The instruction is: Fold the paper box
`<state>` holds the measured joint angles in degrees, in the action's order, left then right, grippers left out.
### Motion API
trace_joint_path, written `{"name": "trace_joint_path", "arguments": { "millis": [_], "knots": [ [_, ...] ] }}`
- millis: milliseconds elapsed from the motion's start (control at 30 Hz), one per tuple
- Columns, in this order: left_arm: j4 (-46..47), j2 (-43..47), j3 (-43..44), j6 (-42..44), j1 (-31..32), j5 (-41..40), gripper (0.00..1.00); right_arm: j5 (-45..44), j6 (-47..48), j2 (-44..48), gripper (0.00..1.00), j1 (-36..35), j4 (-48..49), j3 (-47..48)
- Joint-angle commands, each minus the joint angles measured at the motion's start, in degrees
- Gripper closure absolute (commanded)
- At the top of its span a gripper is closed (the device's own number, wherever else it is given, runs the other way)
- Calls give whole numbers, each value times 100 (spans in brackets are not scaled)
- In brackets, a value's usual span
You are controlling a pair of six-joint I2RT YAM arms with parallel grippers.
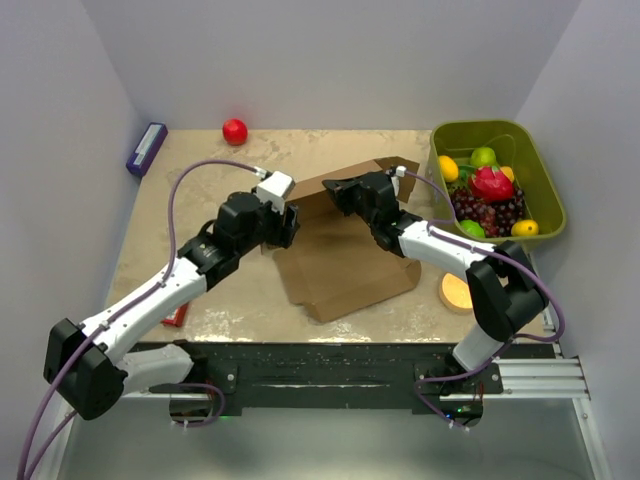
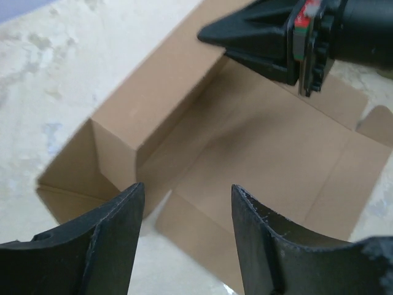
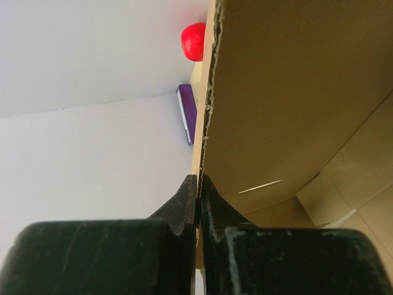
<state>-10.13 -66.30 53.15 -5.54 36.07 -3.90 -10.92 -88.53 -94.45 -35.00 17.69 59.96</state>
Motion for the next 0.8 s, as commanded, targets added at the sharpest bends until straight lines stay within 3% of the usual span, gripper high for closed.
{"name": "trace_joint_path", "arguments": {
  "millis": [0,167,400,767],
  "knots": [
    [660,56,-629,-825,110,364,40,-86,47,208,100,-42,-82,15],
    [1776,-260,-1394,-984,189,329,44,-95,64,217,100,-42,-99,24],
    [2515,-506,-2062,-1116,119,-865,48,-147,108,270,100,-42,-152,-20],
    [3693,-717,-2766,-1432,-848,-875,52,-121,214,314,100,-50,-240,-20]
  ]
}}
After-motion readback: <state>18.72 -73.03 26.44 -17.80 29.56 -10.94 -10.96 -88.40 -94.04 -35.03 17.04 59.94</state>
